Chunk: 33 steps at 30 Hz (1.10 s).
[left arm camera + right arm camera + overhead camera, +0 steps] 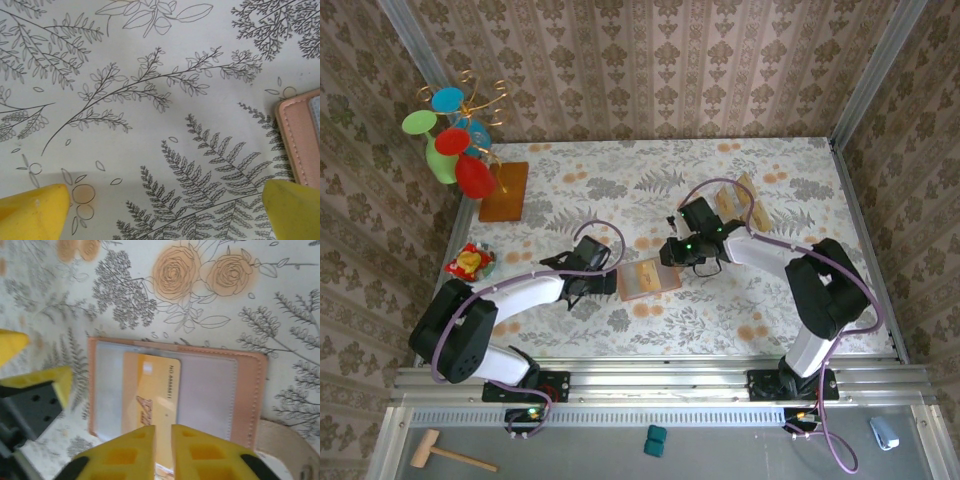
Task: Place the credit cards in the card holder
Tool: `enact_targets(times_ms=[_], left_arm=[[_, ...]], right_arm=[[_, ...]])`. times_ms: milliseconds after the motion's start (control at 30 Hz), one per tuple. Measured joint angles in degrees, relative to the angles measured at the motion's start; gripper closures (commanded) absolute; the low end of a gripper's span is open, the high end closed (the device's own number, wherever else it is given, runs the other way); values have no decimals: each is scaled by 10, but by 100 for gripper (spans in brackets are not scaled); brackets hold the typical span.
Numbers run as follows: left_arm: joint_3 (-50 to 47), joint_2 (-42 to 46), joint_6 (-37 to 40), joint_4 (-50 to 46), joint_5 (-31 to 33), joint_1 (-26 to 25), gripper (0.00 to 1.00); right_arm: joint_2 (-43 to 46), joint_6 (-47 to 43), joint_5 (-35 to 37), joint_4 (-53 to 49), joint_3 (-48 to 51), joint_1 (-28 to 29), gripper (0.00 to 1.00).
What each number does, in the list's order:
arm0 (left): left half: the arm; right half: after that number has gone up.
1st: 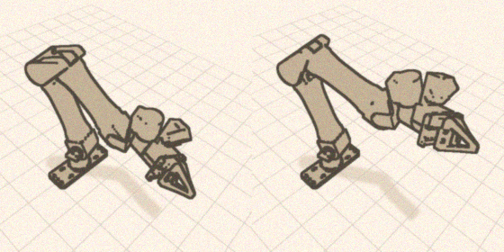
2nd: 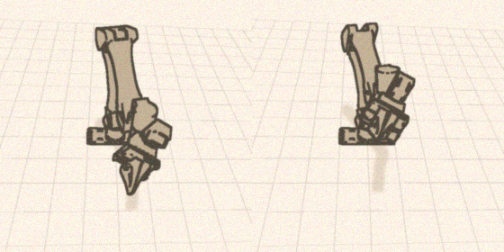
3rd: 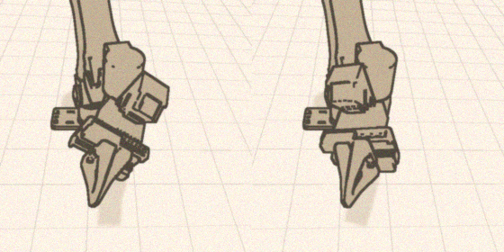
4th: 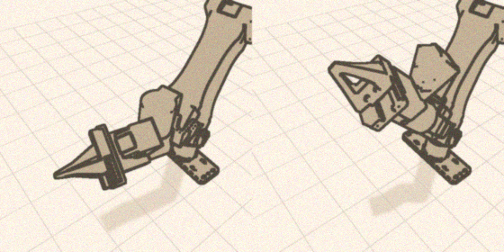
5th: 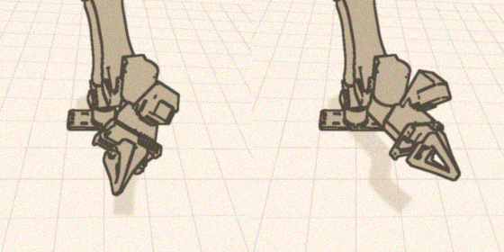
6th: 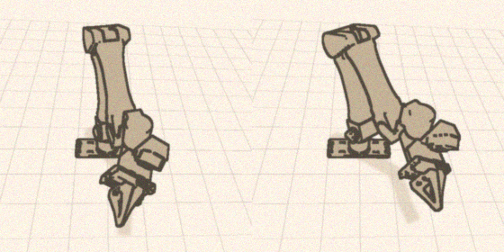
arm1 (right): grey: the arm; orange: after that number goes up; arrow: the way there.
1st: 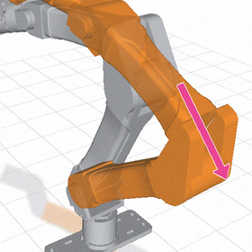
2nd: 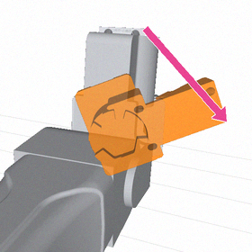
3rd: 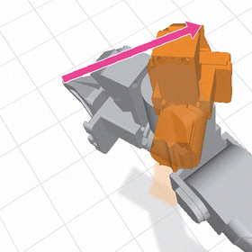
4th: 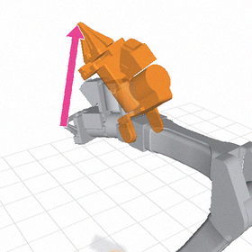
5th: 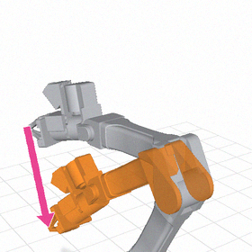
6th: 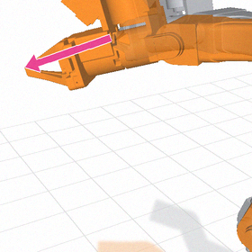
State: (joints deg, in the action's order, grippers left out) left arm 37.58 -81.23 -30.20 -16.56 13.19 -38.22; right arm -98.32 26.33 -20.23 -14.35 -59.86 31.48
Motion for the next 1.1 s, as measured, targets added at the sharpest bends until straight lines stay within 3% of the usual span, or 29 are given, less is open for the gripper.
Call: enact_targets(times_ms=[500,1100], left_arm=[[5,-13,5,-17,32,-25,0],[26,-40,5,-26,43,-34,0]], right_arm=[[-47,-49,122,-93,-51,43,97],[-68,-56,145,-107,-69,61,98]])
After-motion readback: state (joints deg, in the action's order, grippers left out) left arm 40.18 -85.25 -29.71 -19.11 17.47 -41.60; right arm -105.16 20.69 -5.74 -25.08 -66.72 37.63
